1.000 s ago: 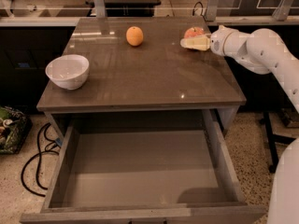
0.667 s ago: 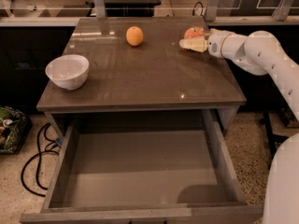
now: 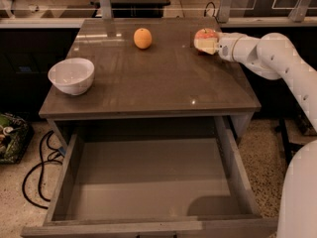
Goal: Place apple into top drawer
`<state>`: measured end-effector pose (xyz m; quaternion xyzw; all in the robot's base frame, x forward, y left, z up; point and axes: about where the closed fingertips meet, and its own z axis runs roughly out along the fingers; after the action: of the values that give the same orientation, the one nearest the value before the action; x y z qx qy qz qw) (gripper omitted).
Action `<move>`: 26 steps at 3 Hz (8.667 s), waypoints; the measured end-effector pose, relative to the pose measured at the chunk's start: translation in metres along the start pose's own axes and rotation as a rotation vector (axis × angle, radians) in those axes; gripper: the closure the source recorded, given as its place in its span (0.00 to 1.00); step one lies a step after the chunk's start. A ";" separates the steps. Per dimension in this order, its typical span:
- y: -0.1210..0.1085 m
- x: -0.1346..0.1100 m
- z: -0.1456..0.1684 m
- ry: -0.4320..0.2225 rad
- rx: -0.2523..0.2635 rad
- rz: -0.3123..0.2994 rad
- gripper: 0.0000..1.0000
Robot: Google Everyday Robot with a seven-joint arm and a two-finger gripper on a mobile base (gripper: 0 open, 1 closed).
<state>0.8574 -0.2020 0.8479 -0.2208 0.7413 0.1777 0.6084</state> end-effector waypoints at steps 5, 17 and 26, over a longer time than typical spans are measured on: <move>0.034 -0.042 -0.051 0.023 -0.053 -0.106 1.00; 0.322 0.081 -0.255 0.122 -0.414 -0.230 1.00; 0.412 0.251 -0.102 0.138 -0.687 -0.177 1.00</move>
Offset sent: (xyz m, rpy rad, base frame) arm 0.0006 0.0028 -0.0010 0.0008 0.0013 0.0035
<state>0.5091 0.0618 0.6194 -0.4873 0.6558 0.3477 0.4601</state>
